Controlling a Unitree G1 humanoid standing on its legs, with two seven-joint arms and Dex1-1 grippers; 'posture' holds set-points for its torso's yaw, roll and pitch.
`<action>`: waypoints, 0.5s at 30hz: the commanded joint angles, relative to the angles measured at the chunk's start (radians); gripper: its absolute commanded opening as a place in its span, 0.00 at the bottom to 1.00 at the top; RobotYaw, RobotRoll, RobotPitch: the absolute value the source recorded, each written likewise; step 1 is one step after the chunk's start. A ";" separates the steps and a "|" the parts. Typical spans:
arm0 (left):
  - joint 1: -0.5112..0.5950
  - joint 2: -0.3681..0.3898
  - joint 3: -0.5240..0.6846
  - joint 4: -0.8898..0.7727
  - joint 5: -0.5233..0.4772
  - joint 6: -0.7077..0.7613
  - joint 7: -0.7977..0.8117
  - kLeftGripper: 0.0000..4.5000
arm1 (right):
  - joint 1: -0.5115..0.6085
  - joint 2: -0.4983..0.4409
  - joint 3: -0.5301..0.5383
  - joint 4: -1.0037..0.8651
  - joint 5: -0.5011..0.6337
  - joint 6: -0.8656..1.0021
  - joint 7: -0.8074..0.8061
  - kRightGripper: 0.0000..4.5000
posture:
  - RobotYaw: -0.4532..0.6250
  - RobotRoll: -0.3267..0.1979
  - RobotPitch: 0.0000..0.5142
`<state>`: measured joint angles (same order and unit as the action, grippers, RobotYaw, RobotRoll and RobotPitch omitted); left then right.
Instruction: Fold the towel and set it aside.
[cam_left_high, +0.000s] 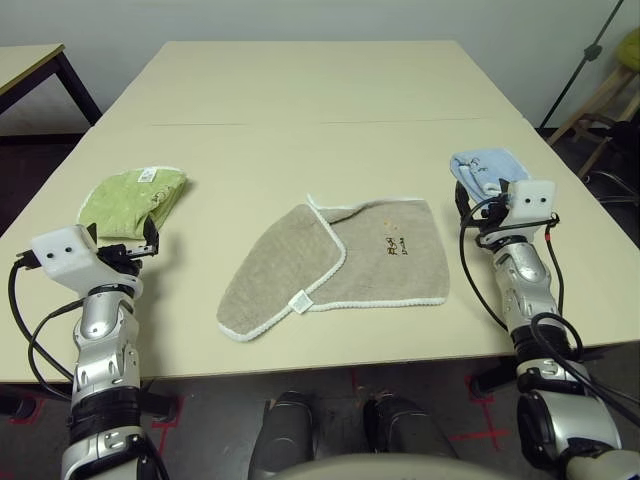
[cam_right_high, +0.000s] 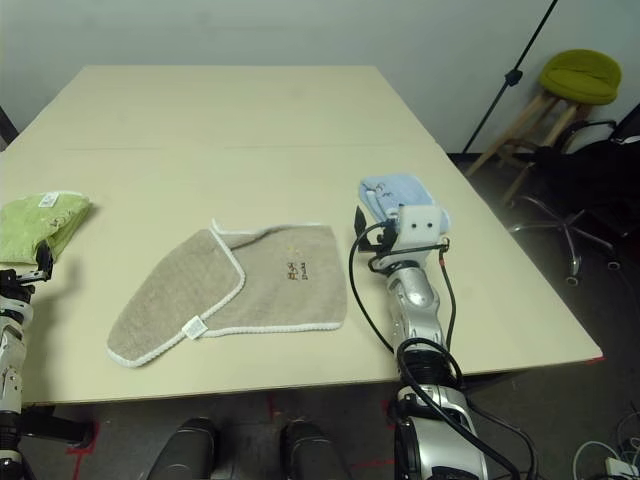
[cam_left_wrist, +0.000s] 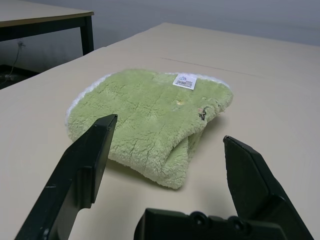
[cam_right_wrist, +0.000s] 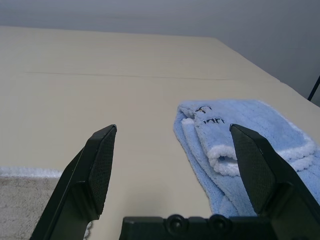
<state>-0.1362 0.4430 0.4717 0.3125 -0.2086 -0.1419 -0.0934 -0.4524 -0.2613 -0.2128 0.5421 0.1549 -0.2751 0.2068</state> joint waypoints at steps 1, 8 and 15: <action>0.000 0.008 0.013 0.006 -0.013 -0.001 -0.007 0.99 | -0.018 -0.021 0.009 -0.009 0.018 0.040 0.050 1.00 | 0.57 0.62 0.18; -0.004 0.128 0.003 -0.101 -0.123 0.120 -0.204 0.99 | -0.073 -0.157 0.035 -0.162 0.125 0.293 0.325 1.00 | 0.57 0.62 0.18; 0.019 0.298 -0.070 -0.247 -0.273 0.378 -0.529 0.99 | -0.225 -0.300 0.070 -0.140 0.151 0.601 0.484 1.00 | 0.56 0.62 0.22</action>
<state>-0.1289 0.7176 0.4374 0.1033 -0.4509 0.1699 -0.5456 -0.6411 -0.5356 -0.1669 0.3783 0.3005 0.2472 0.6548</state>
